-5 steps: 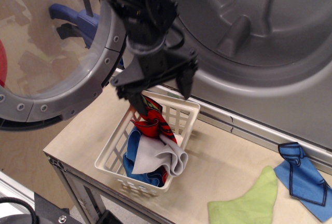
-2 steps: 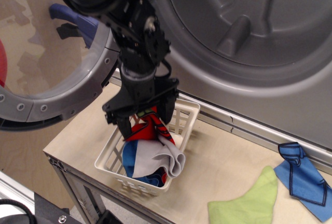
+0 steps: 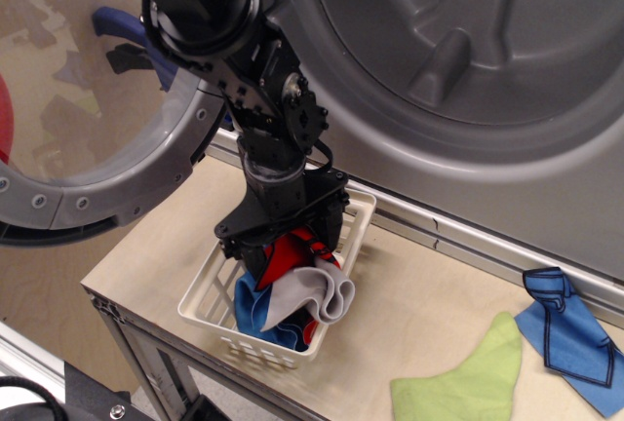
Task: Put clothes in laundry machine
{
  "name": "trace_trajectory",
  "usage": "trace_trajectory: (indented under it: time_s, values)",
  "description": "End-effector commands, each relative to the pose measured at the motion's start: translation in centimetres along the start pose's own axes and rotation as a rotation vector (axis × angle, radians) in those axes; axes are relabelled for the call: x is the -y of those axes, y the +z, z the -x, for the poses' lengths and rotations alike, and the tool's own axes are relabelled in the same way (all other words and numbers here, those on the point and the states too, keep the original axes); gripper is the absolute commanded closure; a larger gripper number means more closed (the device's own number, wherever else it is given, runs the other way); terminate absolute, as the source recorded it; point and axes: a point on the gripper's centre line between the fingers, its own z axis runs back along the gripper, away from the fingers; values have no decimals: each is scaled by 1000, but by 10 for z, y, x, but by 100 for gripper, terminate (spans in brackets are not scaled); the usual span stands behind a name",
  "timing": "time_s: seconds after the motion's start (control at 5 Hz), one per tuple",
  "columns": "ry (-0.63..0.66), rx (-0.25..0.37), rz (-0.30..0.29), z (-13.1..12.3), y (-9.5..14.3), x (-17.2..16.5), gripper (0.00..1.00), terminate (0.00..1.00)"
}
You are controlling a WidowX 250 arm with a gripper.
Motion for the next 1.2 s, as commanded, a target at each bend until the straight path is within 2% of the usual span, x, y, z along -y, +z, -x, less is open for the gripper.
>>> trace_trajectory:
  time_s: [0.0, 0.2, 0.4, 0.6, 0.8, 1.0]
  values:
    - [-171, 68, -59, -1, 18, 15, 100, 0]
    - [-263, 154, -51, -5, 41, 26, 100, 0]
    - [-275, 233, 20, -7, 70, 42, 100, 0]
    - [-315, 294, 103, -1, 100, 59, 100, 0]
    - [-364, 318, 204, 9, 130, 74, 100, 0]
    - [-439, 361, 320, 20, 150, 102, 100, 0]
